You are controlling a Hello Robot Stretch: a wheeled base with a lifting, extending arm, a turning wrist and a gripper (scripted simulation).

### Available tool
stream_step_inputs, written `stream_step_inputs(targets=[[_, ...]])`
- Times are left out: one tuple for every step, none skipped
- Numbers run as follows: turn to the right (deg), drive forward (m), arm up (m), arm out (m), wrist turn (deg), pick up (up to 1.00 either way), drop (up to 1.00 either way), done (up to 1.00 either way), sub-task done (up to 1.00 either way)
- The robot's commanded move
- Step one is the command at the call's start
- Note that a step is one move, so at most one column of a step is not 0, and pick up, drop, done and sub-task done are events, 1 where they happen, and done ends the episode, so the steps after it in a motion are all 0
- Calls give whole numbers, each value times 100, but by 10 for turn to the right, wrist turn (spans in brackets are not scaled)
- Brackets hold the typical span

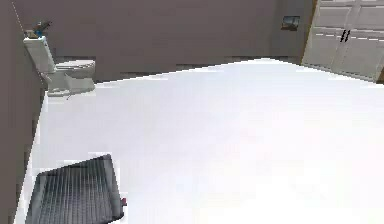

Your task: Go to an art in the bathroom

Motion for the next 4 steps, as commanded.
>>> stream_step_inputs(targets=[[270, 0, 0, 0, 0, 0, 0, 0, 0], [0, 100, 0, 0, 0, 0, 0, 0, 0], [0, 100, 0, 0, 0, 0, 0, 0, 0], [0, 100, 0, 0, 0, 0, 0, 0, 0]])
